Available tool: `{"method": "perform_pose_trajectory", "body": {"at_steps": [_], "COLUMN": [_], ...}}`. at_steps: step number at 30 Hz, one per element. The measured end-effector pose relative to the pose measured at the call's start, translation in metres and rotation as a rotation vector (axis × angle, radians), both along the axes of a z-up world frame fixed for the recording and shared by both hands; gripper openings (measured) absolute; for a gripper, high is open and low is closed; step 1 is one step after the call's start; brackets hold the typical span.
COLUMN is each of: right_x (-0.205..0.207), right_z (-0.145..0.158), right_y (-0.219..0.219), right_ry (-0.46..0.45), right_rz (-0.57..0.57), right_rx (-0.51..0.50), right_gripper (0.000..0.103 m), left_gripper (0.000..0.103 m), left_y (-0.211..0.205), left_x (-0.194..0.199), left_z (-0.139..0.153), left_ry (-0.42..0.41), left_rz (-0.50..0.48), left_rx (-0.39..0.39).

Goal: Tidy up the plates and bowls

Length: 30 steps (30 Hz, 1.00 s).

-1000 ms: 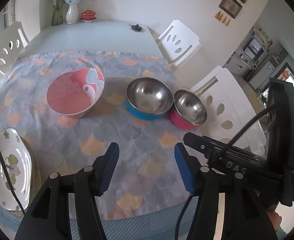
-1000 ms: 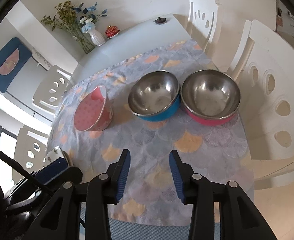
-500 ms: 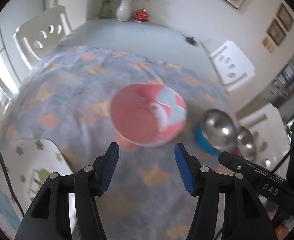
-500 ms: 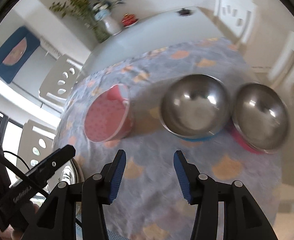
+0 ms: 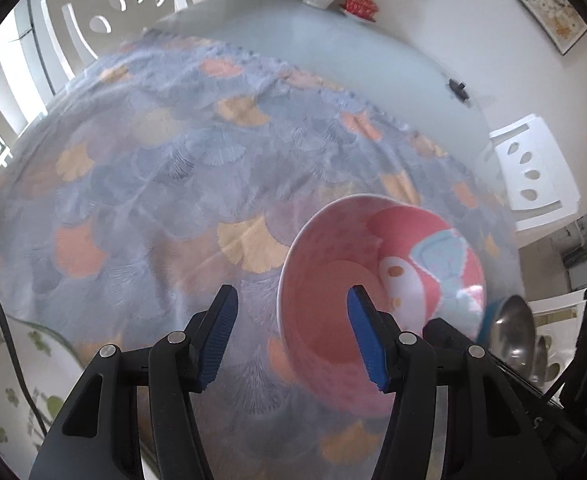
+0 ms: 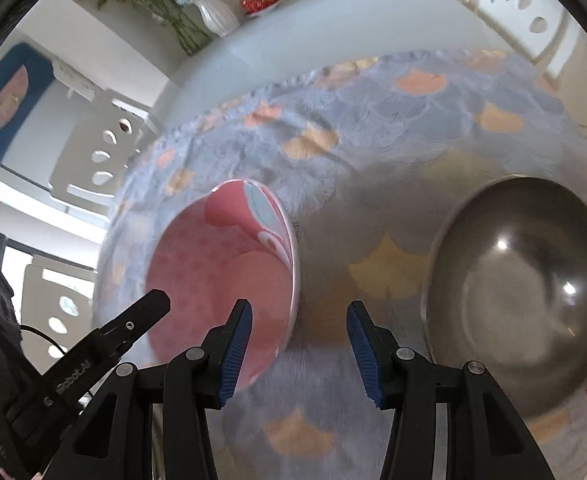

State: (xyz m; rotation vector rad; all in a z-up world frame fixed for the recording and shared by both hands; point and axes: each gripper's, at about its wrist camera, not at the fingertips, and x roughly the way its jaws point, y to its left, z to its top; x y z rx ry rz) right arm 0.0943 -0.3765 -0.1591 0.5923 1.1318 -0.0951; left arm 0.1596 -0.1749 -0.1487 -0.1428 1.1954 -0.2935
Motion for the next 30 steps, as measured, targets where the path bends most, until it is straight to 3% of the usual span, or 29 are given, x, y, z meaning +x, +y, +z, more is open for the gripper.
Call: {"method": "perform_pose_trajectory", "body": {"at_steps": [2,3,6,8,12,15,20,26,30], "right_x": [0.007,0.011,0.017,0.019,0.014,0.007,-0.016,-0.072,-0.111], "right_z": [-0.002,-0.002,-0.005,-0.01,-0.008,-0.002,0.026,0.053,0.04], "right_y": [0.006,0.008,0.015,0.018,0.025,0.024,0.027,0.03,0.032], "right_ry": [-0.004,-0.001,0.014,0.02,0.003,0.003,-0.034,-0.015,0.049], "right_rz": [0.022,0.033,0.056,0.066,0.076,0.062,0.042,0.064,0.07], "right_rx": [-0.055,-0.087,-0.133,-0.11,-0.152,-0.125,-0.125,-0.151,-0.148], "right_gripper": [0.046,0.044,0.028,0.013,0.012,0.012,0.012,0.013,0.014], "left_gripper": [0.05,0.043,0.02,0.016,0.015,0.015,0.015,0.015,0.015], "left_y": [-0.003,-0.005,-0.01,-0.012,-0.008,-0.005,0.0,0.001,-0.002], "left_x": [0.003,0.003,0.005,0.006,0.001,-0.008,-0.031,-0.084,-0.124], "left_z": [-0.006,-0.007,-0.015,-0.018,-0.01,0.003,0.029,0.047,0.034], "left_ry": [0.007,0.011,0.04,0.046,0.015,-0.004,-0.043,-0.051,-0.014], "left_rz": [-0.006,-0.01,-0.032,-0.037,-0.041,-0.055,-0.075,-0.146,-0.189], "left_rx": [0.0,0.001,0.005,0.012,0.003,-0.017,-0.036,-0.047,-0.022]}}
